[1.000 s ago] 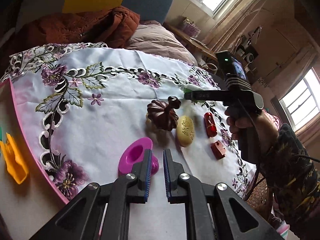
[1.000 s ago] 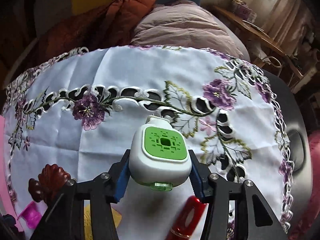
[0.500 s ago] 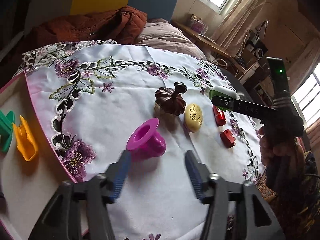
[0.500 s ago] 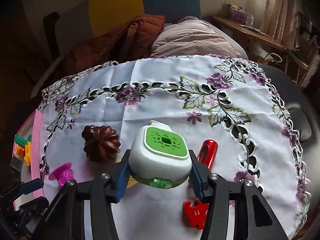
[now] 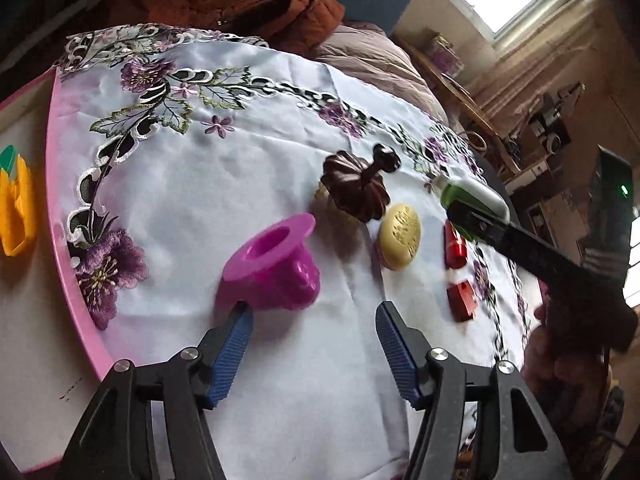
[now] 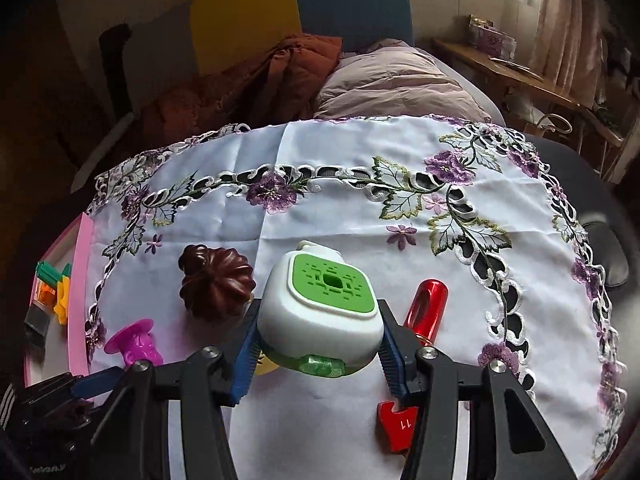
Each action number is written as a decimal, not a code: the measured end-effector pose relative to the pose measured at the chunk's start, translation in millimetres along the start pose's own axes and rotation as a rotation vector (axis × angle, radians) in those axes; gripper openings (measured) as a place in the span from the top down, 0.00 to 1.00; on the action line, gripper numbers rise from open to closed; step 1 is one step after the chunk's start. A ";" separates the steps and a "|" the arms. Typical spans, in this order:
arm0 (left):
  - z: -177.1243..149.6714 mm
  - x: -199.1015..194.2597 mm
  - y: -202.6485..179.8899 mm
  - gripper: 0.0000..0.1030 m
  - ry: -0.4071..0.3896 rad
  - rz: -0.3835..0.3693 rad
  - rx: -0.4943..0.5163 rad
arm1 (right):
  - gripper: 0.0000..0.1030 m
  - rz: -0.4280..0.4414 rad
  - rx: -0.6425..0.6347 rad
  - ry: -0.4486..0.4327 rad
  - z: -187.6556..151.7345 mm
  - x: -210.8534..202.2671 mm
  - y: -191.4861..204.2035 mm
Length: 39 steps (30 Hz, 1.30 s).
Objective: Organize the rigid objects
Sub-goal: 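Lift the pink cup with the left tool while the right tool holds the white box, then carry the pink cup into the tray and open the left tool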
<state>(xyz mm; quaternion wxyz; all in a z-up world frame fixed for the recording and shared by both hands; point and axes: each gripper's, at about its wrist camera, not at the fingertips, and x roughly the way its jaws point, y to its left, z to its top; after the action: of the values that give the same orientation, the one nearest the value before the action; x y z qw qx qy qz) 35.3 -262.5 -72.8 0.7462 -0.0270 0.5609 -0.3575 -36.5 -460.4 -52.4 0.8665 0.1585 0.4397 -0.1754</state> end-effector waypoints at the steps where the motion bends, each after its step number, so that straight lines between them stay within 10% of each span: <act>1: 3.1 3.1 0.0 0.38 0.000 0.008 -0.008 | 0.48 -0.002 -0.004 0.001 0.3 0.4 0.8; 8: 22.4 23.5 -4.8 0.43 0.002 0.078 -0.003 | 0.48 0.004 0.006 0.007 -0.1 2.7 -2.0; 12: 25.6 33.2 -12.2 0.69 0.013 0.135 0.083 | 0.49 0.002 -0.001 0.011 0.2 4.8 -2.1; 25: -3.8 -23.8 -18.0 0.69 -0.120 0.133 0.251 | 0.49 -0.020 -0.022 0.081 -4.4 20.3 -1.5; 39: -16.6 -126.1 122.7 0.69 -0.270 0.275 -0.039 | 0.49 -0.071 -0.036 0.092 -5.3 24.3 -1.0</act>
<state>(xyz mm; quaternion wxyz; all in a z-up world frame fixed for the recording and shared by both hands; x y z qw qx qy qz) 68.3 -94.3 -29.9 0.8559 -0.0122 0.4607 -0.2346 -27.2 -463.0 -75.3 0.8413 0.1352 0.4874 -0.1908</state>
